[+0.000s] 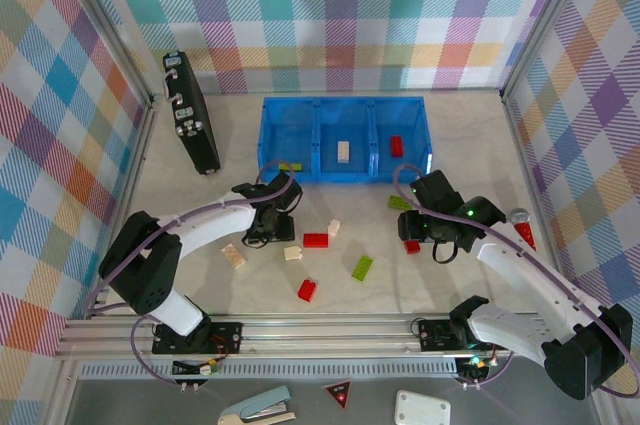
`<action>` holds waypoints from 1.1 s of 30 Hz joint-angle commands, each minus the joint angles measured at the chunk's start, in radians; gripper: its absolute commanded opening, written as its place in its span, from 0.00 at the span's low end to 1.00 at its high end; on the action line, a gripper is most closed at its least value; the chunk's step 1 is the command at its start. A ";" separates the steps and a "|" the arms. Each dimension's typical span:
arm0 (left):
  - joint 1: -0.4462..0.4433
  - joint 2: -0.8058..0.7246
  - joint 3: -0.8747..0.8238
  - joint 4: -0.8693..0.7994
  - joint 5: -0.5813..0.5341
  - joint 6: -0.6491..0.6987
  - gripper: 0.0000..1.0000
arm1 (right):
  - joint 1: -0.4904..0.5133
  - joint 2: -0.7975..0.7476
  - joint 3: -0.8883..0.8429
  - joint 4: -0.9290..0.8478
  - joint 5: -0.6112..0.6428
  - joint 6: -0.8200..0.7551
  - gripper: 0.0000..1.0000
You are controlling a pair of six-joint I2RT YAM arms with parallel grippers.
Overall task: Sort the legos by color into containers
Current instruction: Pick up the lego from the center of the table, then place the lego in the container.
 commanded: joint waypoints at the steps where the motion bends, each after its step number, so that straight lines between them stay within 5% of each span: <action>1: 0.019 -0.039 0.067 -0.066 -0.026 0.051 0.61 | 0.006 -0.007 -0.013 0.001 -0.003 -0.009 0.56; 14: 0.129 0.057 0.304 -0.082 -0.034 0.213 0.60 | 0.007 -0.013 -0.013 -0.001 0.001 -0.009 0.56; 33: 0.266 0.471 0.835 -0.068 0.027 0.410 0.60 | 0.006 0.029 -0.007 -0.025 0.063 0.015 0.56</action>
